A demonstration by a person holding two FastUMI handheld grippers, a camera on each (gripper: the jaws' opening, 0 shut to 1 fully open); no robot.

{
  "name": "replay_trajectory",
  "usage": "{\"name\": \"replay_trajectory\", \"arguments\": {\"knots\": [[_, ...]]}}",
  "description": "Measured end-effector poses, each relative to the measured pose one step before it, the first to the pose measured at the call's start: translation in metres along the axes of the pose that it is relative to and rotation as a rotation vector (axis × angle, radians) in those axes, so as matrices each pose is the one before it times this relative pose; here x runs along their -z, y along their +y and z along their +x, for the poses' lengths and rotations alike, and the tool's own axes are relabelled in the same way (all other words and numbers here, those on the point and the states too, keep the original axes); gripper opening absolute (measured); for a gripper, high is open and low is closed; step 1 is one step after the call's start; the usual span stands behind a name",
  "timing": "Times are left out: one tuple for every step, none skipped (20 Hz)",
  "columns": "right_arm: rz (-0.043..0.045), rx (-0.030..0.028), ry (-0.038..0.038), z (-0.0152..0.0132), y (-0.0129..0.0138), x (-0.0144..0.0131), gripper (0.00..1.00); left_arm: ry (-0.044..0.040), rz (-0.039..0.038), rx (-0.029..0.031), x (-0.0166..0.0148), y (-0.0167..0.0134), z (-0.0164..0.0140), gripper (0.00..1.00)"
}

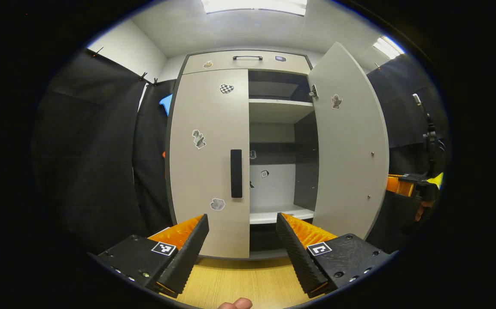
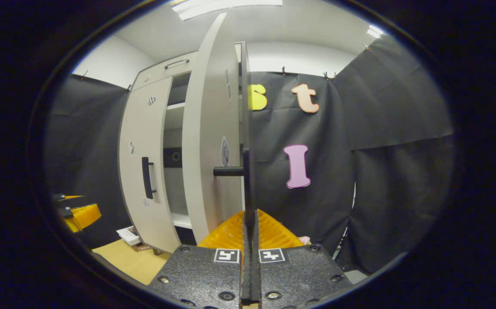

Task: Open the right door of the double-door shoe cabinet with the right hand, and open the left door with the left hand.

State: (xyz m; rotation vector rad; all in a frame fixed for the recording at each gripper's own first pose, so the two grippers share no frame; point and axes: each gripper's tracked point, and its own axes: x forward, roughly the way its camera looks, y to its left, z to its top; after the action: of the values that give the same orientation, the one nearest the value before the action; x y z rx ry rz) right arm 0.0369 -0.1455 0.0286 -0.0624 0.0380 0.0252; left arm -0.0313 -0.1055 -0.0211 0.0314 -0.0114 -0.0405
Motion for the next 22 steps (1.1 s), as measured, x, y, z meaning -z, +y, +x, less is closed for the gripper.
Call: {"name": "replay_trajectory", "arguments": {"knots": [[-0.02045,0.00744,-0.01114,-0.00096,0.00126,-0.00318,0.03,-0.00266,0.00146,-0.00107,-0.00166,0.00092,-0.00107,0.95],[-0.01637,0.00980,-0.00795,0.00044,-0.00026,-0.00262,0.03,-0.00606,0.00310,-0.00504,-0.00127,0.00244,-0.00106,0.95],[-0.00786,0.00627,-0.00212,-0.00077,0.00119,-0.00062,0.03,-0.00449,0.00088,-0.00567,-0.00110,0.00242,-0.00040,0.95],[0.00190,0.00107,0.00041,-0.00031,0.00041,0.00090,0.03,-0.00028,-0.00294,-0.00257,0.00024,0.00148,-0.00016,0.95],[0.00703,0.00286,0.00473,-0.00181,0.00071,0.00194,0.03,-0.00034,-0.00536,-0.00200,0.00076,0.00146,-0.00033,0.95],[0.00946,0.00583,0.00351,-0.00677,-0.00141,0.00199,0.03,-0.00059,-0.00467,-0.00363,0.00087,0.00215,0.00016,0.95],[0.01276,0.00006,0.00544,-0.00888,-0.00039,0.00302,0.02,0.00223,-0.00200,-0.00338,0.00101,0.00289,-0.00010,0.95],[0.01835,-0.00188,0.00741,-0.01189,0.00254,0.00467,0.03,0.00328,0.00068,-0.00401,0.00186,0.00190,0.00045,0.95],[0.01802,-0.00677,0.00609,-0.01467,0.00368,0.00426,0.04,0.00589,0.00149,-0.00447,0.00234,0.00230,0.00117,0.95],[0.01000,-0.00990,0.00036,-0.01496,0.00668,0.00199,0.04,0.00755,-0.00085,-0.00423,0.00349,0.00176,0.00061,0.95],[0.00323,-0.00893,-0.00277,-0.01249,0.00789,0.00170,0.03,0.00881,-0.00565,-0.00198,0.00290,0.00135,0.00123,0.95],[-0.00180,-0.01177,-0.00471,-0.00874,0.01014,0.00059,0.03,0.00476,-0.01091,0.00090,0.00235,0.00087,0.00106,0.95],[-0.00279,-0.02383,0.00238,-0.00642,0.01253,0.00203,0.03,-0.00226,-0.01321,-0.00230,-0.00030,0.00181,0.00145,0.95],[-0.00108,-0.02342,0.00471,-0.00110,0.01357,0.00169,0.03,-0.00194,-0.01321,0.00113,0.00009,0.00142,0.00069,0.95],[-0.00064,-0.01792,0.00057,0.00133,0.01282,0.00196,0.04,0.00348,-0.00733,0.00353,0.00040,0.00137,0.00180,0.95],[-0.00501,0.00139,-0.00141,0.00253,0.00589,0.00059,0.03,0.00379,-0.00141,-0.00164,0.00060,0.00301,-0.00031,0.95],[-0.01348,0.01229,0.00164,0.00343,0.00111,0.00368,0.03,0.00183,0.00193,-0.00288,-0.00024,0.00411,-0.00064,0.95],[-0.01146,0.01533,0.00002,0.00545,0.00233,0.00276,0.04,-0.00171,0.00201,-0.00452,-0.00102,0.00399,-0.00094,0.95],[-0.00754,0.01879,0.00465,0.00544,0.00317,0.00287,0.04,-0.00014,0.00123,-0.00128,-0.00103,0.00329,-0.00068,0.95],[-0.00037,0.00851,-0.00066,0.00517,0.00428,0.00103,0.04,0.00156,0.00093,-0.00186,0.00053,0.00387,-0.00107,0.95],[0.00169,-0.00190,-0.00072,0.00470,0.00644,0.00088,0.04,0.00224,0.00111,-0.00546,0.00040,0.00513,-0.00068,0.95],[0.00736,-0.00484,0.00050,0.00419,0.00509,0.00007,0.04,0.00042,0.00158,-0.00328,0.00026,0.00481,-0.00096,0.95]]}}
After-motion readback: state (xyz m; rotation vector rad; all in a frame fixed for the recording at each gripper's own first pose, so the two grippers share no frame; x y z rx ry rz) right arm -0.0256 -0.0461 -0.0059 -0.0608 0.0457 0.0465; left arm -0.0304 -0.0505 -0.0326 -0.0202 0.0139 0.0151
